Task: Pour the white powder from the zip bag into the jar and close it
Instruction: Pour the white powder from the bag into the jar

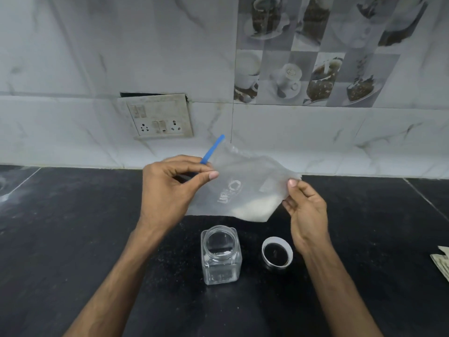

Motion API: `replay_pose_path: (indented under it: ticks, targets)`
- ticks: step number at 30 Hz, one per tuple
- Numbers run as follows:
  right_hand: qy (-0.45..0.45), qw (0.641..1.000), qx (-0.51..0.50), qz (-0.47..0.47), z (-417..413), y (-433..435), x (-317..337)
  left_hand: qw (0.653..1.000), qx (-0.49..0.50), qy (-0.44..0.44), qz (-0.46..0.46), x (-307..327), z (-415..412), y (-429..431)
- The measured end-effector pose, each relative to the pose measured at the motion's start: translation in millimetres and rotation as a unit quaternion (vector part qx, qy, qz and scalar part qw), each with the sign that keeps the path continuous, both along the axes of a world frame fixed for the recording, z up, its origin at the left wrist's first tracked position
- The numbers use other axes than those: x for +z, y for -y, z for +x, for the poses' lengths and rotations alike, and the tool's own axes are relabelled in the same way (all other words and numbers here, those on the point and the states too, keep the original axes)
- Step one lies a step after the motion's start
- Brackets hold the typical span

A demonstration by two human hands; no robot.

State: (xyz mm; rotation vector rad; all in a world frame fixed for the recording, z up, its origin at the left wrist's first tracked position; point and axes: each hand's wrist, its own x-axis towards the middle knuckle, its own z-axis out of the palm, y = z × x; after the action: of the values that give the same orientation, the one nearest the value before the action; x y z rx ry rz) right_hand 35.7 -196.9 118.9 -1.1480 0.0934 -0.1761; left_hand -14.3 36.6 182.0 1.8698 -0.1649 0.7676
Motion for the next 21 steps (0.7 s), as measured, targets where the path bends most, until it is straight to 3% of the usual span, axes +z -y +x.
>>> replay_pose_path:
  ticks: [4, 7, 9, 21]
  targets:
    - [0.031, 0.991, -0.056, -0.119, -2, 12, 1, 1.000, -0.010, -0.020, -0.014, -14, -1, 6]
    - [0.075, 0.951, -0.115, -0.276, -7, 24, 6, 0.998, -0.022, -0.043, -0.032, -26, -2, 12]
    - [0.092, 0.931, -0.129, -0.330, -11, 29, 10, 0.997, -0.027, -0.053, -0.044, -33, -2, 15]
    - [0.129, 0.893, -0.130, -0.411, -33, 43, 35, 0.988, -0.055, -0.098, -0.101, -74, -10, 17]
